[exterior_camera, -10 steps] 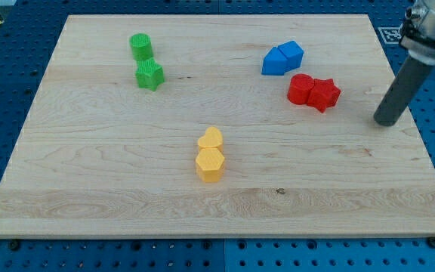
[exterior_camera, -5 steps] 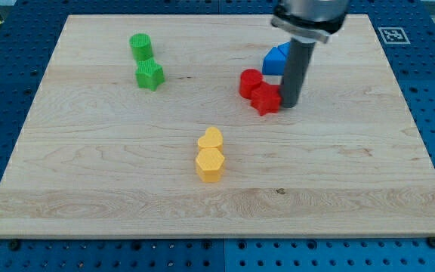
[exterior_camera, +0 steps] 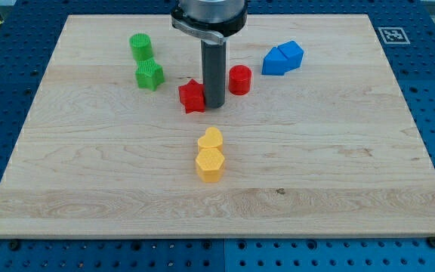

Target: Place the red star below the green star

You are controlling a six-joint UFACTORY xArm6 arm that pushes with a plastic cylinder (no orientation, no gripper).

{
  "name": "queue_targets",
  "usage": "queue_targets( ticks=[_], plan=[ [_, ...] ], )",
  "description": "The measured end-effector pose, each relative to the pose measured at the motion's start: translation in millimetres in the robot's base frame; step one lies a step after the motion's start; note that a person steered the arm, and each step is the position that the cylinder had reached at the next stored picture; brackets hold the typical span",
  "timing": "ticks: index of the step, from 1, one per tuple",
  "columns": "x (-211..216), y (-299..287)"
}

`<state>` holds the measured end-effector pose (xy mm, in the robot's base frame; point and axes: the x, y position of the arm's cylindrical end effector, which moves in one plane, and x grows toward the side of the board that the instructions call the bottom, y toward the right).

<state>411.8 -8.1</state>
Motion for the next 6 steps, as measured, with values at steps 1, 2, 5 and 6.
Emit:
queue_targets(
  ticks=[1, 2, 5, 6],
  plan=[
    [-23, -3],
    [-24, -30],
    [-16, -63],
    [-16, -31]
  ],
)
